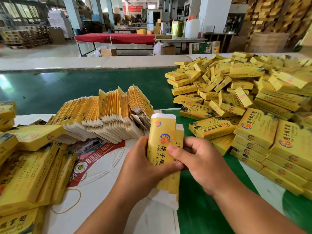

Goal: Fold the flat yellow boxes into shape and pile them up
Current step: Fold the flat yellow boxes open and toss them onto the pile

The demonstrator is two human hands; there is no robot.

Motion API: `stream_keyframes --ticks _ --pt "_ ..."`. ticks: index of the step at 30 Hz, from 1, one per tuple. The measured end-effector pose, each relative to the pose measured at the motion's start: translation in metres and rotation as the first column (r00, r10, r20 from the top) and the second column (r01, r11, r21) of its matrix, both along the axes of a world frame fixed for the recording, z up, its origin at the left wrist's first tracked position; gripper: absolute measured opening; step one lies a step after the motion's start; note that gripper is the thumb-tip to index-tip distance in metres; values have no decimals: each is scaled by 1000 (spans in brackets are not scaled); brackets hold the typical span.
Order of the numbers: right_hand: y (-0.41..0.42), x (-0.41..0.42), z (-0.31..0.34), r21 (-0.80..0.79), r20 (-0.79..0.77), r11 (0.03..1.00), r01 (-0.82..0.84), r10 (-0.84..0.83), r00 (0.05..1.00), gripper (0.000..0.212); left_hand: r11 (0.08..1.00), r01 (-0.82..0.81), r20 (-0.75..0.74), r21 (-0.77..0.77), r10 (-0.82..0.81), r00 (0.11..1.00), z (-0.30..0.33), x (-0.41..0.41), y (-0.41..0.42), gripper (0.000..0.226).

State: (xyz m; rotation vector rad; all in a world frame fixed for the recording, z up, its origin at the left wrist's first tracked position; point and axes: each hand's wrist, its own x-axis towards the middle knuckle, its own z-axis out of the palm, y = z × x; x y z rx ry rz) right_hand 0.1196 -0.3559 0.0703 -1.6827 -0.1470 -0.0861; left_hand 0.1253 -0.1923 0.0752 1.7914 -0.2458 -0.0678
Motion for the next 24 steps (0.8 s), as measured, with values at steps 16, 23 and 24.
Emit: stream_keyframes --ticks 16,23,24 --pt "16 -4 6 -141 210 956 259 -226 951 44 927 -136 -10 -351 142 990 2 -8 -13 36" --pt "21 -9 2 -97 194 980 174 -153 969 52 928 -276 68 -251 302 951 3 -3 -5 43" --pt "19 -8 2 -54 177 986 155 -143 974 55 937 -289 122 -198 316 941 2 -3 -5 44"
